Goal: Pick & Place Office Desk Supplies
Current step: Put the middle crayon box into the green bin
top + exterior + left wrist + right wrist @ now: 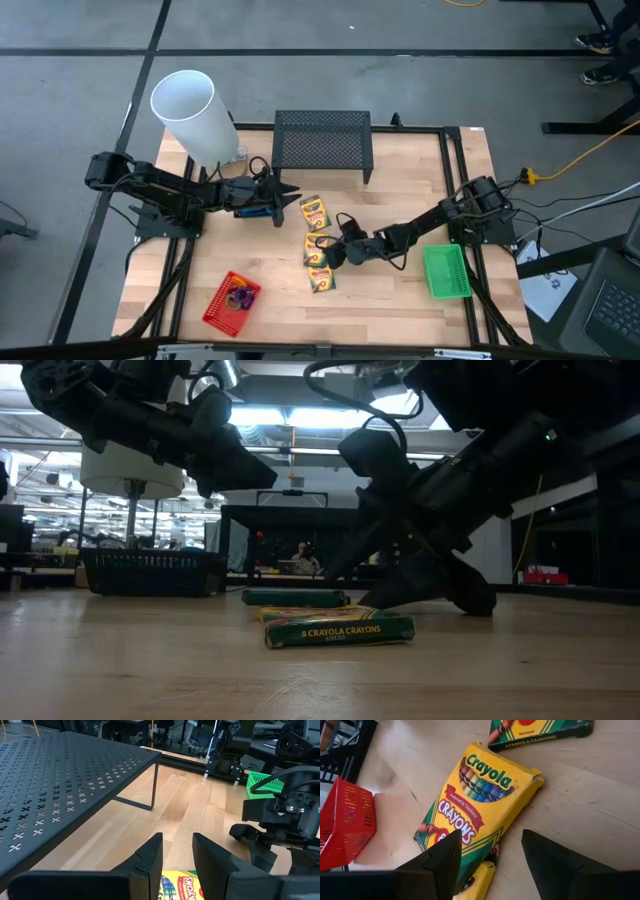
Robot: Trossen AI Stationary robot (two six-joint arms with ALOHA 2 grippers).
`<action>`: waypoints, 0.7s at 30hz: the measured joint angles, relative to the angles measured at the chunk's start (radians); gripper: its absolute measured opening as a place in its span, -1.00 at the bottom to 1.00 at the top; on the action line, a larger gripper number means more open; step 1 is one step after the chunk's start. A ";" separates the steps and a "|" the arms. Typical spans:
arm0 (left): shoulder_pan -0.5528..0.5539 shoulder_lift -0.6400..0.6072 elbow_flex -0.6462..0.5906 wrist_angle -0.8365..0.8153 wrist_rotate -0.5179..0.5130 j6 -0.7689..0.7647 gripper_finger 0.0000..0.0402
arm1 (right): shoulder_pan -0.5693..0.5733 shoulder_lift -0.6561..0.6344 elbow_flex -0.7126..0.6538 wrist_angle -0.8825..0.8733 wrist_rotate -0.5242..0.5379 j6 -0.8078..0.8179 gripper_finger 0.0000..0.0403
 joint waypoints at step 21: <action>0.000 0.000 0.000 0.000 0.000 -0.023 -0.48 | -0.033 0.000 -0.001 0.020 -0.033 -0.004 0.06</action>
